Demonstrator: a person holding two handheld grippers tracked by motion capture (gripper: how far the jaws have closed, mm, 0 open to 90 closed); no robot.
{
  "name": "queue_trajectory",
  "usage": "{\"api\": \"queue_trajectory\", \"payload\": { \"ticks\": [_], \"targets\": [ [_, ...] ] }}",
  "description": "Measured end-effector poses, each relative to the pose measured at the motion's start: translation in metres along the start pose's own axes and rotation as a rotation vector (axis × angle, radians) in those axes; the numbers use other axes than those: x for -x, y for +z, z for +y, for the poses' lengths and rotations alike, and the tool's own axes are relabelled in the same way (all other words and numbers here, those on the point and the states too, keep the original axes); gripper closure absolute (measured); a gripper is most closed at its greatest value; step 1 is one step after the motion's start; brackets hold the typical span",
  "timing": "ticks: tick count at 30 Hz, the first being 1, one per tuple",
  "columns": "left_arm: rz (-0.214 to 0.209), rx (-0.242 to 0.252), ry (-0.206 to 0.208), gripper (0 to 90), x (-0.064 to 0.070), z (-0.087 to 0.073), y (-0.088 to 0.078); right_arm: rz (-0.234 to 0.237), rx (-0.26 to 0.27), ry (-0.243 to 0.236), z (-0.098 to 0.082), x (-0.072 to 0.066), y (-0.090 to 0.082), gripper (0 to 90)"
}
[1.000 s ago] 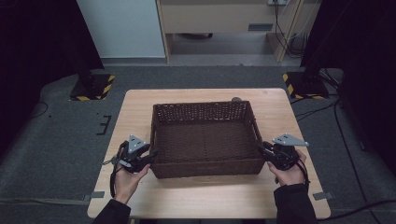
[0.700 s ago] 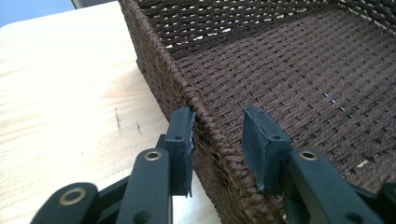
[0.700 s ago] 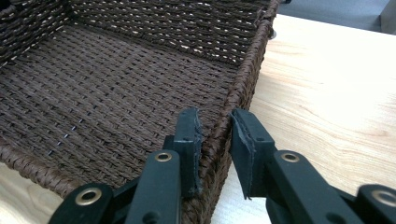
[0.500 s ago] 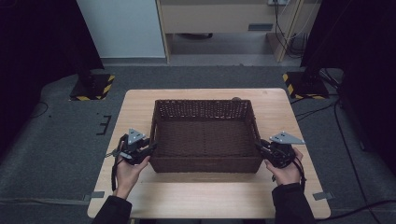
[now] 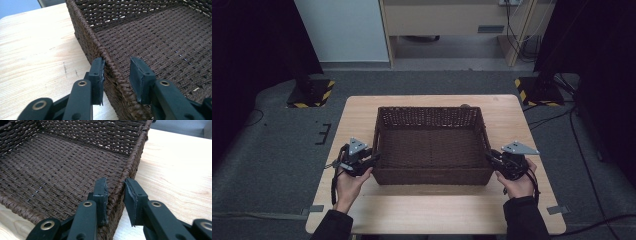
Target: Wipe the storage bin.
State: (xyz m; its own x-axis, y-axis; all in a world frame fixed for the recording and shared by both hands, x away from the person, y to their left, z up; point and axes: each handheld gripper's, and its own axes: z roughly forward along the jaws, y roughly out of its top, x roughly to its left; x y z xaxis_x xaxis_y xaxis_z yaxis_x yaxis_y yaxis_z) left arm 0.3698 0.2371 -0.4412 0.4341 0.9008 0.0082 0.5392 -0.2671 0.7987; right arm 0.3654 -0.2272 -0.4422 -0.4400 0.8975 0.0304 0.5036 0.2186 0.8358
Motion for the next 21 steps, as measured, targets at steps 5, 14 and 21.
{"api": "queue_trajectory", "payload": {
  "ticks": [5,14,21],
  "targets": [
    [-0.001,0.004,0.003,63.5,-0.001,0.0,0.0,-0.006,-0.006,-0.004,0.001,-0.002,0.0,71.6],
    [-0.015,0.081,-0.022,50.8,-0.006,0.002,-0.022,-0.039,0.119,0.047,0.004,0.013,-0.014,47.1],
    [0.007,0.144,-0.056,40.3,-0.022,0.0,-0.044,-0.12,0.155,0.077,0.0,0.034,-0.024,35.5]
  ]
}}
